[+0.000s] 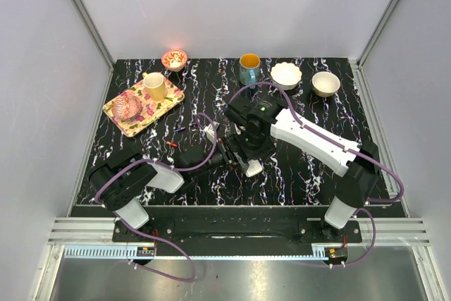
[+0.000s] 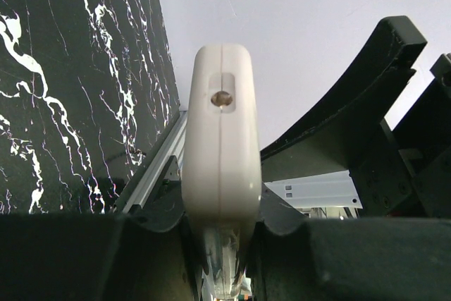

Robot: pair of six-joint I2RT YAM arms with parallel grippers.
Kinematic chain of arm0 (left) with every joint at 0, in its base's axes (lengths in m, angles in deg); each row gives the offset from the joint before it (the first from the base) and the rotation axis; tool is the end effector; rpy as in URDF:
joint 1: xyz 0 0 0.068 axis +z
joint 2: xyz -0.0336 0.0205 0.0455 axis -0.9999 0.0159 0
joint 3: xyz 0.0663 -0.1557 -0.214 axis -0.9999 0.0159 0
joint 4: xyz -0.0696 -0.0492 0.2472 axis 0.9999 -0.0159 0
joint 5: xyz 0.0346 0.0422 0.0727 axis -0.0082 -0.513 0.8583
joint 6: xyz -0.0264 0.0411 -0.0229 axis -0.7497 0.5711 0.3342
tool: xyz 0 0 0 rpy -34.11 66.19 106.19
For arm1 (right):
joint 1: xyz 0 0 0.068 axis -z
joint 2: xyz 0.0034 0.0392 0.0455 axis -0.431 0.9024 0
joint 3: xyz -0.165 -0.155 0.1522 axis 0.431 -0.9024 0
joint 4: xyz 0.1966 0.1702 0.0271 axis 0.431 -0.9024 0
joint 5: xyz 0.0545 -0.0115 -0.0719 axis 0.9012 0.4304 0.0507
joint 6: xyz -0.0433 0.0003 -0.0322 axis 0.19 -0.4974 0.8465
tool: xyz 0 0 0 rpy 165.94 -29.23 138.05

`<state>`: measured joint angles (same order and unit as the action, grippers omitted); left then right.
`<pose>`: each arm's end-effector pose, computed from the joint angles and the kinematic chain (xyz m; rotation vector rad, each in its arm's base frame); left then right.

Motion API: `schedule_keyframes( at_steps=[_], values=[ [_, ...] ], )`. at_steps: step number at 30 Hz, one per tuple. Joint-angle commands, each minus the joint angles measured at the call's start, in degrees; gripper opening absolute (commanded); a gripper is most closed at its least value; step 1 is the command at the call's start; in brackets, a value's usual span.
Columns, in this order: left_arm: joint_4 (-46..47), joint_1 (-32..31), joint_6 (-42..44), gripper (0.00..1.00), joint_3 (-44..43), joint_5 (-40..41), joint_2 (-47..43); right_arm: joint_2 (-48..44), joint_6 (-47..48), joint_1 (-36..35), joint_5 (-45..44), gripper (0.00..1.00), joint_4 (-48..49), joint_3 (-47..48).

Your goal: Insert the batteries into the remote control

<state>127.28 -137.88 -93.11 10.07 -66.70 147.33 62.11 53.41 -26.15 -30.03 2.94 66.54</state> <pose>0.1792 -0.2206 0.1696 -0.2787 1.9519 -1.9216 0.1980 0.2528 0.3138 -0.8614 2.8827 0.1992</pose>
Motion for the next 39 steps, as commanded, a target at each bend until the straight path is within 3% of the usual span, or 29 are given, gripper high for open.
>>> schedule_keyframes(
  at_steps=[1, 10, 15, 18, 22, 25, 31, 39],
  values=[
    [14.3, -0.5, -0.4, 0.0, -1.3, -1.3, 0.2, -2.0, -1.2, 0.4, -1.8, 0.75, 1.8, 1.2],
    [13.8, -0.2, 0.1, 0.0, -1.5, -1.6, 0.7, -4.0, -2.2, 0.7, -1.0, 0.89, 2.3, 5.5],
    [12.7, 0.6, 0.2, 0.0, -1.9, -2.3, 0.7, -9.8, -4.4, 3.2, -3.6, 0.91, 4.0, 5.6],
    [14.4, 2.3, -1.2, 0.0, -1.1, -3.0, 0.8, -17.5, -8.3, 7.5, -1.8, 0.91, 11.8, -2.2],
    [18.4, 4.9, -3.6, 0.0, -0.1, -5.8, 0.8, -28.1, -14.1, 14.5, 8.7, 0.92, 28.1, -21.5],
    [19.3, 6.3, -4.2, 0.0, -0.3, -8.1, -0.2, -32.2, -17.7, 15.2, 15.4, 0.93, 40.7, -29.8],
    [19.3, 8.0, -4.9, 0.0, -2.6, -13.5, -2.0, -36.1, -22.5, 15.9, 23.1, 0.96, 54.8, -40.2],
    [14.8, 8.2, -3.3, 0.0, -3.9, -14.7, -5.4, -35.9, -25.4, 16.6, 28.5, 0.91, 63.0, -46.0]
  ],
)
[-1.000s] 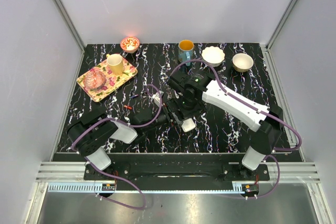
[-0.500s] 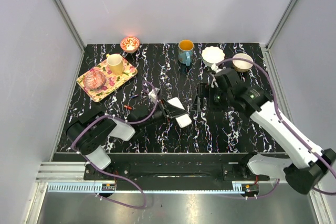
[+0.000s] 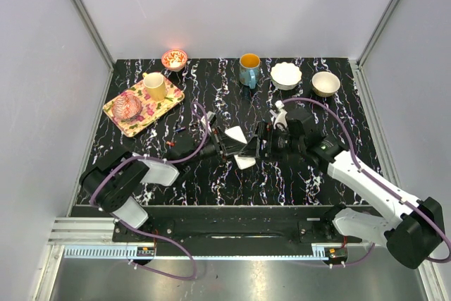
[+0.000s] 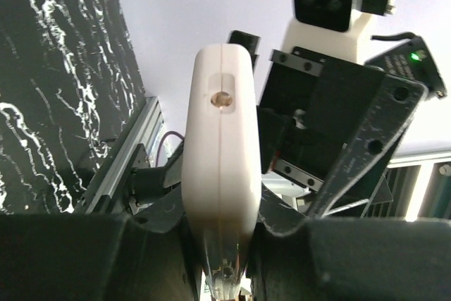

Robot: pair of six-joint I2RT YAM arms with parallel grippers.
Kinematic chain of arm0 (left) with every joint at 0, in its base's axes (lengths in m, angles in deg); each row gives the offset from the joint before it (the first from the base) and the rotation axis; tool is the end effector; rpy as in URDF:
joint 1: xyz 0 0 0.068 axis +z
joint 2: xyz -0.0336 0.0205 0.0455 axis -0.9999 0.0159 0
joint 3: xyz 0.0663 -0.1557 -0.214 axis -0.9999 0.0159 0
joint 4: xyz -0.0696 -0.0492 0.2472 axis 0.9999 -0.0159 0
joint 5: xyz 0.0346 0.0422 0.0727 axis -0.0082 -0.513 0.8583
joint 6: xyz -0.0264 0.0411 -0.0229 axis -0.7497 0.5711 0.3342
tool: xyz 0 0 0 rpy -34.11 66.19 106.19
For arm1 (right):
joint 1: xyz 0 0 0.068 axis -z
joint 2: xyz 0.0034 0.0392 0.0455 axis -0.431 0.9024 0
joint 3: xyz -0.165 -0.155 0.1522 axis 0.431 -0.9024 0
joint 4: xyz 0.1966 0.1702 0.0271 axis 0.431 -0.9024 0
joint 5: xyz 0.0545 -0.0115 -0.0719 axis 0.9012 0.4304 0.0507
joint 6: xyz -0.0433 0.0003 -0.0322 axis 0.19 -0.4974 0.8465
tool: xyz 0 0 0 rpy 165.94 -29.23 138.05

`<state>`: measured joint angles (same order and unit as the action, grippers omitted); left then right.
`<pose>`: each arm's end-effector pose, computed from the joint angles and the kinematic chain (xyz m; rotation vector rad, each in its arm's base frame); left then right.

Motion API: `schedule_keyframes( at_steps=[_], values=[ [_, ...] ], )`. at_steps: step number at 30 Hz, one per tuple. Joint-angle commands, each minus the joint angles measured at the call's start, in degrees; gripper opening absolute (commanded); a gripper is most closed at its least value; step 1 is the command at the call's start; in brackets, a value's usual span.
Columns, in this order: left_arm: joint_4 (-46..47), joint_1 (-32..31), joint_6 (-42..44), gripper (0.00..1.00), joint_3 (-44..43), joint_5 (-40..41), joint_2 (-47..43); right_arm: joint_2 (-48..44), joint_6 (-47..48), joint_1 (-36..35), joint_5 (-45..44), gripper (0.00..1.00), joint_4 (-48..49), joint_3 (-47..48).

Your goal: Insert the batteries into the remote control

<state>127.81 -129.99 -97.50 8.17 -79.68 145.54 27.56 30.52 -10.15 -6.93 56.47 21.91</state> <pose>0.2039 -0.2003 0.1871 -0.2236 1.9373 -2.0552 0.1836 0.1507 0.2876 -0.1493 2.4140 1.1778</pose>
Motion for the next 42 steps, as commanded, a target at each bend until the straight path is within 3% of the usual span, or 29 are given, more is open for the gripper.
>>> schedule_keyframes(
  at_steps=[1, 15, 24, 38, 42],
  values=[
    [14.0, 0.3, 1.2, 0.0, -2.1, -1.8, -3.7, -1.1, -2.5, 0.7, 5.7, 0.9, 9.8, -1.8],
    [12.5, 0.3, 2.0, 0.0, -2.8, -1.8, -4.0, -4.4, -3.5, 1.1, 10.6, 0.86, 13.6, -5.4],
    [12.2, 0.3, 1.9, 0.0, -3.1, -1.8, -4.4, -5.3, -4.5, 1.5, 12.6, 0.74, 14.9, -8.3],
    [10.8, 0.3, 2.5, 0.0, -3.1, -1.7, -6.1, -4.3, -6.0, 1.7, 14.3, 0.63, 18.0, -9.8],
    [10.8, 0.1, 2.5, 0.0, -3.1, -1.6, -6.1, -4.1, -6.3, 1.8, 14.8, 0.54, 18.5, -10.2]
  ],
)
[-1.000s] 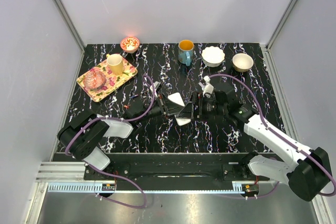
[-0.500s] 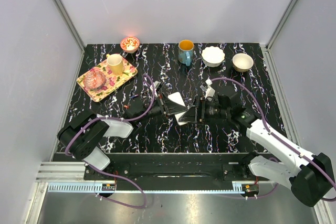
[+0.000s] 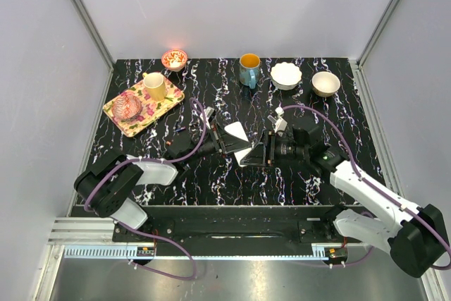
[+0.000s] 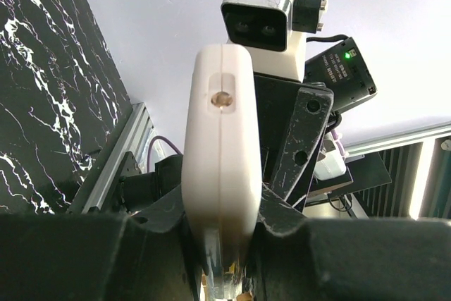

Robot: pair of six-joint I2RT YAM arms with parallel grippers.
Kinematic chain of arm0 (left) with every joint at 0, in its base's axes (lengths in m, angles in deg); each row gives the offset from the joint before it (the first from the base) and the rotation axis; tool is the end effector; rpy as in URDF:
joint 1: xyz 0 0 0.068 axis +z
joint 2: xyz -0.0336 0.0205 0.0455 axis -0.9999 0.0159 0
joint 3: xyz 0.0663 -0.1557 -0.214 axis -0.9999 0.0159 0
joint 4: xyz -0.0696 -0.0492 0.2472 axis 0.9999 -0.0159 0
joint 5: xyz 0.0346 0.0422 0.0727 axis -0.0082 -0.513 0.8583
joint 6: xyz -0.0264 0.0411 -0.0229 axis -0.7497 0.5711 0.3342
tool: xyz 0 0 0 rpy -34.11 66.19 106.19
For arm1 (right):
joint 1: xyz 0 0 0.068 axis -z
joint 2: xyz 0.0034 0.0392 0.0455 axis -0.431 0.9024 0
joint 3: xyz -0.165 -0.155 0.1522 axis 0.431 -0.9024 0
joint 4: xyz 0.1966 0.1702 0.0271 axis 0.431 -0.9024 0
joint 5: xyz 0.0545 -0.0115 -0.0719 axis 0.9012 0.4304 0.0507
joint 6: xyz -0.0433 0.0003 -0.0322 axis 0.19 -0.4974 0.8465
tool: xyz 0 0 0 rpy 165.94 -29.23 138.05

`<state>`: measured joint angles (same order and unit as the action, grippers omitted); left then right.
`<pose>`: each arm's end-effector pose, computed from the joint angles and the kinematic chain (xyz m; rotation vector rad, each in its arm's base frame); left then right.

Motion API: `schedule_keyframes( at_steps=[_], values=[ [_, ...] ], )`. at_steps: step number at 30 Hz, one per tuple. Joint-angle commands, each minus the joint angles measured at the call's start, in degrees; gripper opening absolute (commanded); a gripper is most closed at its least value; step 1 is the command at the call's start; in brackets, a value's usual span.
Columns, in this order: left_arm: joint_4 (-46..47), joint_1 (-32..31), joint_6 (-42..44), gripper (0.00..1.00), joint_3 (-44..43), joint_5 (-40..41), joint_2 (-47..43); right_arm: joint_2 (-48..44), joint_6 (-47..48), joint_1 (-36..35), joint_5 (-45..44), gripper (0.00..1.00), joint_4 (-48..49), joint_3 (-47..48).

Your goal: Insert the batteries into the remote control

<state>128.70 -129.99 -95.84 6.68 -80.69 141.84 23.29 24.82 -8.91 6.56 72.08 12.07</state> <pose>0.2024 -0.1998 0.2127 -0.1087 1.8212 -2.0894 0.1726 0.1455 0.2713 -0.2374 2.2880 1.5096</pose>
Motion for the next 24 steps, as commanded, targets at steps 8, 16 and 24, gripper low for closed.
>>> schedule_keyframes(
  at_steps=[8, 16, 24],
  values=[
    [9.6, -0.7, 1.1, 0.0, -1.8, -0.2, -2.8, 1.9, -1.8, 0.5, 2.6, 0.16, 5.5, -1.1],
    [9.5, -2.2, 1.3, 0.0, -2.3, -0.5, -2.9, 2.5, -2.2, 0.5, 1.6, 0.0, 5.6, -1.4],
    [-4.0, -7.4, 10.9, 0.0, -3.8, -3.1, -6.8, 3.5, -2.6, 0.5, -2.8, 0.0, 5.9, 0.4]
  ],
)
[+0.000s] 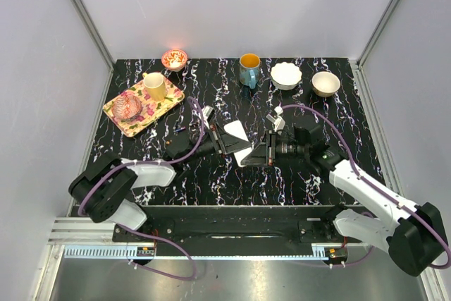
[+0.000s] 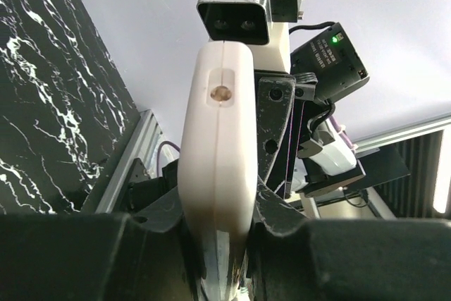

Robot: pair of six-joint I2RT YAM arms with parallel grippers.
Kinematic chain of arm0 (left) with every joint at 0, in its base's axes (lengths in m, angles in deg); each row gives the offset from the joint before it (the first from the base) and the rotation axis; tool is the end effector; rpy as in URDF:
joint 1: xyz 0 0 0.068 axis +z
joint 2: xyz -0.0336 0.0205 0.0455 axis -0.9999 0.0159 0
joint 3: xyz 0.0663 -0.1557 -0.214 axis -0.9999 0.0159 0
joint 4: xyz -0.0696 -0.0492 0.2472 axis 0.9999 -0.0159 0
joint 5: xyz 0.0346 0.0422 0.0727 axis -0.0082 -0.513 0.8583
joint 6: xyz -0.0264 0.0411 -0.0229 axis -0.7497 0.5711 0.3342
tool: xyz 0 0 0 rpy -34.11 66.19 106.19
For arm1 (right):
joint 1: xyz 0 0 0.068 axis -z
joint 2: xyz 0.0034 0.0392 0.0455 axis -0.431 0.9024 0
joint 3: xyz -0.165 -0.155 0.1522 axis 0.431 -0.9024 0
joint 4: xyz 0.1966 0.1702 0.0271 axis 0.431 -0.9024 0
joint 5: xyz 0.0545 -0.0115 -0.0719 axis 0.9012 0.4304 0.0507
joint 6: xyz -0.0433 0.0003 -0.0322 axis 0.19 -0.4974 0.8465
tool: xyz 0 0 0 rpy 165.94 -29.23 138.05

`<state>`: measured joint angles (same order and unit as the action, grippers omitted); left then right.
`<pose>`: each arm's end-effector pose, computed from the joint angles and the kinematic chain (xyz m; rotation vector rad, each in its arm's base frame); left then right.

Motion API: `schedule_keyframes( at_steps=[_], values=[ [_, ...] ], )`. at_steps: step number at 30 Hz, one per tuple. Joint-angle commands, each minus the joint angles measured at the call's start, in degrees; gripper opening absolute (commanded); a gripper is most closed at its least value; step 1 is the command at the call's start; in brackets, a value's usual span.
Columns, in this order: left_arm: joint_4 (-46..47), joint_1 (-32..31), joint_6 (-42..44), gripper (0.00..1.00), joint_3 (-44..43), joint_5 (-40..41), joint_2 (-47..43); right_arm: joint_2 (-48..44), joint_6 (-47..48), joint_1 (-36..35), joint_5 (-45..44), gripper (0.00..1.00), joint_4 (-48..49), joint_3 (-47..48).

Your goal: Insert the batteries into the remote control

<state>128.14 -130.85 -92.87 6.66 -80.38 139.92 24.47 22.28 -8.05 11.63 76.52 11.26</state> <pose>0.1972 -0.2006 0.2206 -0.0389 1.7809 -2.0701 0.1765 0.1469 0.2702 -0.2613 2.2661 1.6174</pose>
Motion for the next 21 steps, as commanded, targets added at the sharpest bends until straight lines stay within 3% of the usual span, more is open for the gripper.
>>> schedule_keyframes(
  at_steps=[1, 8, 21],
  values=[
    [-5.7, -8.0, 9.3, 0.0, -3.8, -3.2, -5.8, 2.8, -0.4, -0.3, -8.3, 0.0, 1.8, 1.5],
    [-15.4, -9.3, 15.7, 0.0, -4.7, -2.6, -11.2, 4.5, -1.3, 0.4, -10.0, 0.0, 4.6, 3.8],
    [-16.8, -11.4, 16.4, 0.0, -6.5, -3.9, -9.1, 9.5, -2.0, 3.4, -9.0, 0.0, 6.8, 12.4]
  ],
)
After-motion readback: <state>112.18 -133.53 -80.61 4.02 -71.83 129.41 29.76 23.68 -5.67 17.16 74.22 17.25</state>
